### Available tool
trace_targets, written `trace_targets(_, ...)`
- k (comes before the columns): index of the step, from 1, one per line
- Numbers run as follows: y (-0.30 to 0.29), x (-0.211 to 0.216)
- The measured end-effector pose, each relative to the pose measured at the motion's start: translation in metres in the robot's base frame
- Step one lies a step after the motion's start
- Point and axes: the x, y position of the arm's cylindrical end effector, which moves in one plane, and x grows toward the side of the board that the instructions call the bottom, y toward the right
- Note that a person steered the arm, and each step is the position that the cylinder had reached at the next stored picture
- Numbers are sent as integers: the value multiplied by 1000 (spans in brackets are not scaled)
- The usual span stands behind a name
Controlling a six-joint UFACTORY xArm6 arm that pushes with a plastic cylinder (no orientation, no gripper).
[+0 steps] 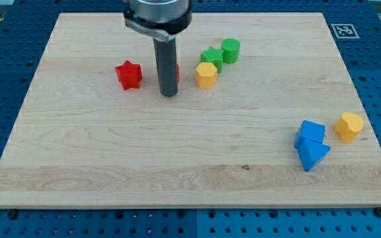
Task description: Move the red star diagonally left of the red circle
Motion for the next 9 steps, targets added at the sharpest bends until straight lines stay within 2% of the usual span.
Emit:
trace_targets(1,0,-22)
trace_targets(2,0,-26)
trace_targets(4,-17,30)
trace_targets(5,-45,13)
trace_targets(6,-52,-39)
trace_targets(7,-56,-67)
trace_targets(9,-57,7)
